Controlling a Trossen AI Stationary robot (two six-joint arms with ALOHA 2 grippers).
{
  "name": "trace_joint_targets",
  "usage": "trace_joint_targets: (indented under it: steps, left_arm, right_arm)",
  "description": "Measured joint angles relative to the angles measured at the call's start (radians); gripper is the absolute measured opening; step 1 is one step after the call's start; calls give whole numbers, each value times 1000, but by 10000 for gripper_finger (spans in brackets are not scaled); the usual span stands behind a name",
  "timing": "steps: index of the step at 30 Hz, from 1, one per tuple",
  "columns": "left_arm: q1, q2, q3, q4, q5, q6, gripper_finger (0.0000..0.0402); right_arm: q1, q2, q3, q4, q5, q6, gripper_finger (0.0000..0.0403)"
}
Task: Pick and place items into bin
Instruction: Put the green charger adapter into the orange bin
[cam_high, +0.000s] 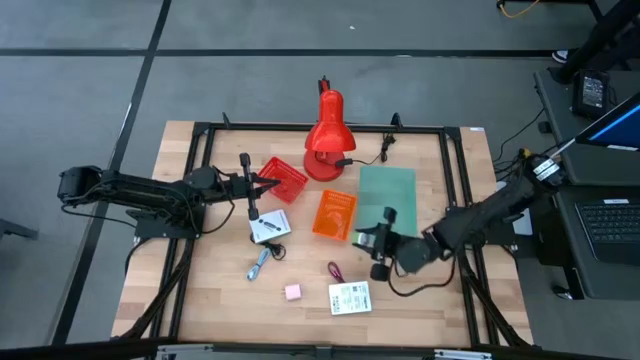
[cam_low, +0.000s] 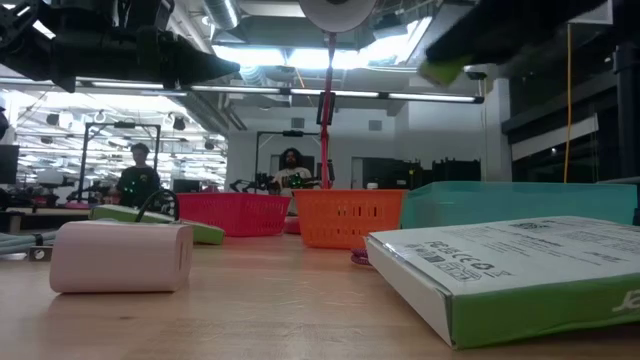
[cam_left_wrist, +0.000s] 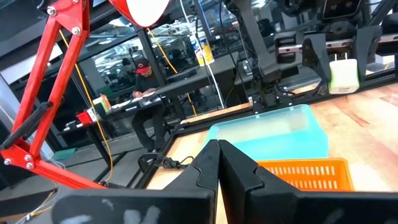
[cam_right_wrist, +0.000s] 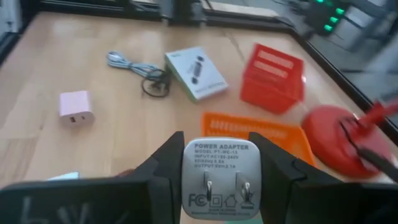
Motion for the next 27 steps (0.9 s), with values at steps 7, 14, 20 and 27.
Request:
trace_joint_targets:
  steps: [7, 14, 20, 27]
  left_arm:
    - [0, 0, 0, -4, 0, -17, 4]
    - [0, 0, 0, -4, 0, -18, 4]
    - [0, 0, 0, -4, 0, -43, 4]
    - [0, 0, 0, -14, 0, -44, 4]
  right_arm:
    - [-155, 0, 0, 126, -255, -217, 123]
    - [-299, 0, 6, 133, -411, -293, 123]
    - [-377, 17, 8, 132, -483, -279, 123]
    - [-412, 115, 49, 109, -523, -278, 123]
